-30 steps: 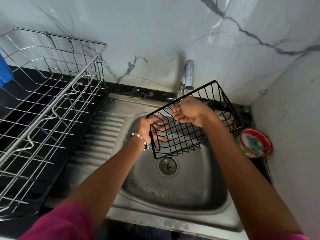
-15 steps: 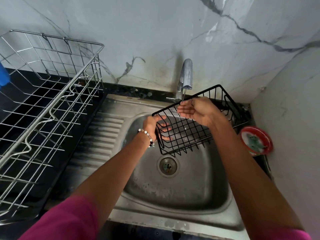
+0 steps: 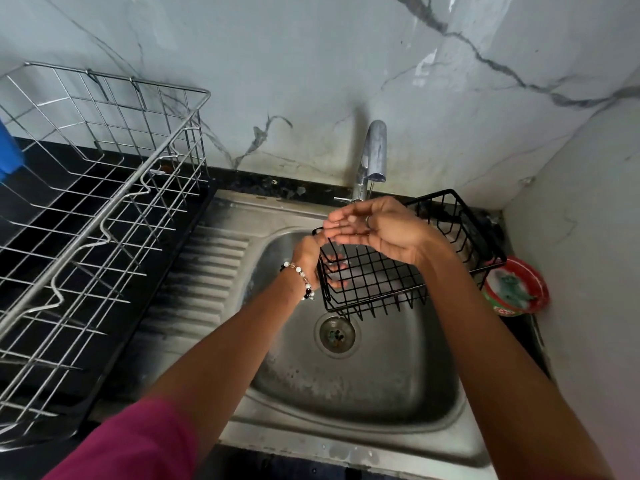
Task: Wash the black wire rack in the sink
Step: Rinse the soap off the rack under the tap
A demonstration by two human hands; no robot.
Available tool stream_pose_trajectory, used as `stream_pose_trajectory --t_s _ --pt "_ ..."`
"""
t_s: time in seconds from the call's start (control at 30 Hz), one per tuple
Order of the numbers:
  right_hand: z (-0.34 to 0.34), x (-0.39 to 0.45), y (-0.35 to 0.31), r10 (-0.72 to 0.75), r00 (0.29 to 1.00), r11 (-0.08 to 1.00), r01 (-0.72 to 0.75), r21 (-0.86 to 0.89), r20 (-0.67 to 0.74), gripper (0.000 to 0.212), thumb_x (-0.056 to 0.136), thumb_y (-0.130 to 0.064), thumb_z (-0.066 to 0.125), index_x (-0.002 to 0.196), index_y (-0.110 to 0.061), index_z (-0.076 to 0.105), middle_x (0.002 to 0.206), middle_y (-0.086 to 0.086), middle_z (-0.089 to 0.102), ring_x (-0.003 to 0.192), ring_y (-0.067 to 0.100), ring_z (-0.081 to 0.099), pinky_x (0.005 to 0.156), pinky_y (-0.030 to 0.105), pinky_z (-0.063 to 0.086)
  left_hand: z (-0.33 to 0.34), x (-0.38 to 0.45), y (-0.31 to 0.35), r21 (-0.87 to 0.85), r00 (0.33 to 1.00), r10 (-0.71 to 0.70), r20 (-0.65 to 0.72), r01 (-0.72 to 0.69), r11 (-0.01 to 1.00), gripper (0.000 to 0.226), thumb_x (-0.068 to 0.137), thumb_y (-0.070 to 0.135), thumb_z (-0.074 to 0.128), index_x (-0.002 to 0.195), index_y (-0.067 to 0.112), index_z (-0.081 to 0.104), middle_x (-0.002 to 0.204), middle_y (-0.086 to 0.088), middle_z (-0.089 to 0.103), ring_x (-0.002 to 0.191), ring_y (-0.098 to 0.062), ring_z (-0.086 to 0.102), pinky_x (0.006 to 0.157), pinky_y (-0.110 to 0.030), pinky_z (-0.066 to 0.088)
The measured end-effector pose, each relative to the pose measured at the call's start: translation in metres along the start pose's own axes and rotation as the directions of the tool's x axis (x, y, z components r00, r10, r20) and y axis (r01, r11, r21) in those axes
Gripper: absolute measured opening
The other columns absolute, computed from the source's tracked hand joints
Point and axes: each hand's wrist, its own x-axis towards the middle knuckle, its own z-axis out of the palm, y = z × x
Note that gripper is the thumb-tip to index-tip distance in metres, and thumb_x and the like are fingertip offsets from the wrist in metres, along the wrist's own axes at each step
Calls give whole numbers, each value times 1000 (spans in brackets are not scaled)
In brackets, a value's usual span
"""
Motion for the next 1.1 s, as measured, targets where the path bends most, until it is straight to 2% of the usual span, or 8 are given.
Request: stream_pose_trajectory --t_s 0.17,0.33,0.4,0.47,0.57,0.73,0.93,1.1 --pt "-7 -1 7 -97 962 868 -44 -495 -256 17 94 1 50 101 5 65 107 25 66 90 21 65 90 39 54 0 -5 1 81 1000 -7 5 7 997 35 100 37 35 108 18 63 122 -20 55 103 -35 58 79 -59 50" --pt "-24 -37 21 125 992 707 -89 -702 -1 36 87 -15 65 122 -9 60 120 7 65 100 8 62 86 22 47 -14 -7 12 189 993 -12 -119 34 981 34 97 46 43 98 22 68 119 -19 58 103 -37 59 78 -59 51" --pt "-32 -42 39 19 994 538 -98 -837 -104 44 85 -27 69 124 -11 60 127 6 62 111 15 60 92 27 44 -26 -7 15 202 983 12 -183 25 979 36 95 48 45 98 21 69 116 -19 59 102 -38 60 80 -62 50" --pt "-44 -43 56 -241 931 388 -168 -906 -276 43 84 -30 71 122 -11 63 125 8 64 112 20 60 92 28 42 -37 -9 17 203 974 31 -223 16 979 35 94 47 47 99 20 69 116 -18 58 101 -38 60 83 -64 48" --pt "-54 -37 73 -386 822 467 -217 -857 -418 34 87 -16 69 119 -7 65 117 11 68 103 21 64 87 20 40 -51 -16 20 209 962 67 -266 -10 978 34 94 45 50 104 19 68 113 -16 56 100 -35 59 84 -64 48" --pt "-43 -3 84 -320 858 541 -182 -821 -401 26 88 -6 65 113 -7 68 112 13 70 101 23 66 95 33 50 -72 -28 24 280 907 176 -382 -68 958 31 83 43 63 99 18 69 101 -11 61 89 -31 63 79 -59 53" --pt "-18 61 40 -493 850 386 22 -922 -186 28 90 0 57 117 -2 64 114 18 67 103 29 64 85 21 42 -97 -38 28 402 835 309 -455 -117 908 39 65 53 64 79 17 69 84 -6 66 86 -33 68 81 -54 56" --pt "-5 120 11 -439 882 417 32 -909 -171 23 94 -3 50 110 -2 67 113 17 66 102 31 62 90 35 49 -104 -44 26 403 813 324 -484 -122 907 42 61 52 67 77 12 68 82 -8 68 81 -31 67 81 -56 55"
